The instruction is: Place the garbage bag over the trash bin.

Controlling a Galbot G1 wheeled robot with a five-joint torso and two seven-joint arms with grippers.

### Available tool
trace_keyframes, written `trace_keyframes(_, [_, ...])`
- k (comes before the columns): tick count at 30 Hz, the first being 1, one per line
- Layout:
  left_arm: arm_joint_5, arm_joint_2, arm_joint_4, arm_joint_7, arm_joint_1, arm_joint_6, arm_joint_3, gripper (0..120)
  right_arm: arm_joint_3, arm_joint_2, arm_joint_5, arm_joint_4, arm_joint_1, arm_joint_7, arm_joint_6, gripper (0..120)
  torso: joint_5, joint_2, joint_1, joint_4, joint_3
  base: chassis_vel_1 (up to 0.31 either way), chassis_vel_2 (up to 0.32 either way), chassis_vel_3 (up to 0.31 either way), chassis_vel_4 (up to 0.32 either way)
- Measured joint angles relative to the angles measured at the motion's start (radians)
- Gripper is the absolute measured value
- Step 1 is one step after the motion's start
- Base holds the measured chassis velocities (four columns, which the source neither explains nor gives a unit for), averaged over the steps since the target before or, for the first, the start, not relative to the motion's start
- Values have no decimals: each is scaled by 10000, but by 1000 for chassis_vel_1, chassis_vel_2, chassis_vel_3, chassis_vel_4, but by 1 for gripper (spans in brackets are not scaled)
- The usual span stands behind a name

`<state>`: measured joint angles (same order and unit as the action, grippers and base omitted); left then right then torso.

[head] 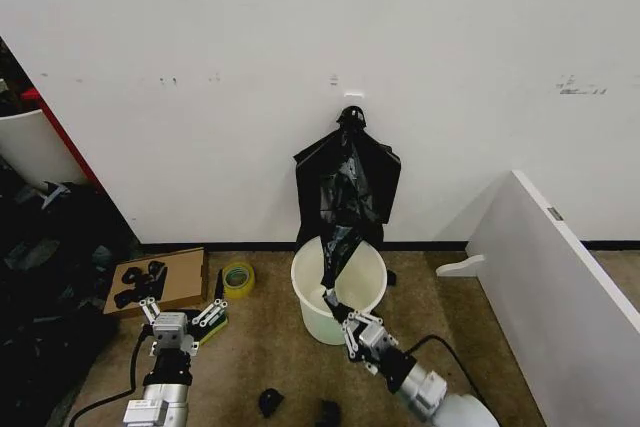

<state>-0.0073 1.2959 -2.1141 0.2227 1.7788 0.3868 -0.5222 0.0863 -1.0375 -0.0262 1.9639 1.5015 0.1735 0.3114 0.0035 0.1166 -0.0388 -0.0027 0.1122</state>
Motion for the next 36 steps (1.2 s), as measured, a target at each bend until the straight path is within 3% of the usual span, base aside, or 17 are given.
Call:
trace_keyframes(6, [35, -7, 6, -3, -2, -12, 14, 100, -213, 216, 353, 163, 119, -93, 35, 0, 0, 0, -1, 0, 1, 0, 0, 0, 0])
trace_keyframes(13, [52, -252, -364, -34, 1, -189, 146, 100, -238, -121, -64, 192, -276, -478, -227, 0, 0, -1, -1, 3, 1, 0, 0, 0, 0])
trace_keyframes(16, [-394, -1214, -1040, -264, -349, -933, 493, 100, -70, -190, -456, 299, -563, -639, -465, 0, -1, -1, -1, 3, 1, 0, 0, 0, 0])
trace_keyframes(17, [-394, -1214, -1040, -264, -349, -933, 493, 100, -70, -190, -456, 299, -563, -639, -465, 0, -1, -1, -1, 3, 1, 0, 0, 0, 0])
trace_keyframes(18, [-751, -1841, -1312, -377, -590, -1324, 607, 100, -21, -188, -542, 318, -659, -669, -548, 0, -3, 0, -2, 0, 1, 0, 0, 0, 0])
trace_keyframes(19, [-785, -1898, -1335, -388, -612, -1358, 613, 100, -17, -187, -554, 318, -676, -673, -561, 0, -4, 0, -1, -1, 1, 0, 0, 0, 0])
trace_keyframes(21, [-1592, -3173, -1812, -571, -924, -1979, 630, 100, -157, -166, -683, 246, -1023, -706, -678, 0, -3, 0, -2, -8, 1, 0, 0, 0, 0])
trace_keyframes(22, [-1908, -3634, -1956, -637, -1019, -2149, 604, 100, -270, -163, -719, 162, -1183, -714, -709, 0, -2, 0, -2, 2, 1, 0, 0, 0, 0])
trace_keyframes(23, [-1908, -3634, -1956, -637, -1019, -2149, 604, 100, -270, -163, -719, 162, -1183, -714, -709, 0, -2, 0, -2, 2, 1, 0, 0, 0, 0])
trace_keyframes(24, [-2689, -4562, -2142, -773, -1463, -2513, 656, 100, -390, -192, -739, 19, -1357, -724, -736, 0, 2, -1, -2, 10, 2, 0, 0, 0, 0])
trace_keyframes(27, [-3776, -5809, -2165, -931, -2631, -2982, 1100, 100, -433, -303, -677, -120, -1369, -729, -739, 0, -7, -1, -2, 1, 3, 0, 0, 0, 0])
trace_keyframes(28, [-4372, -6537, -2103, -982, -3585, -3296, 1539, 100, -475, -375, -578, -208, -1391, -730, -738, 0, -1, -1, -2, -10, 2, 0, 0, 0, 0])
trace_keyframes(31, [-5277, -7518, -1829, -995, -5483, -3886, 2952, 100, -487, -474, -455, -280, -1417, -730, -730, 0, -1, -1, -2, 1, 2, 0, 0, 0, 0])
trace_keyframes(33, [-5412, -7614, -1771, -993, -5826, -3970, 3242, 100, -485, -487, -446, -282, -1416, -729, -730, 0, -1, -1, -2, 3, 2, 0, 0, 0, 0])
trace_keyframes(34, [-5868, -7874, -1523, -964, -7190, -4263, 4376, 100, -464, -530, -425, -282, -1409, -729, -728, 0, -3, -1, -2, 2, 3, 0, 0, 0, 0])
trace_keyframes(36, [-6264, -8016, -1149, -812, -8935, -4745, 5703, 100, -393, -592, -382, -282, -1393, -729, -726, 0, -2, -1, -3, -3, 3, 0, 0, 0, 0])
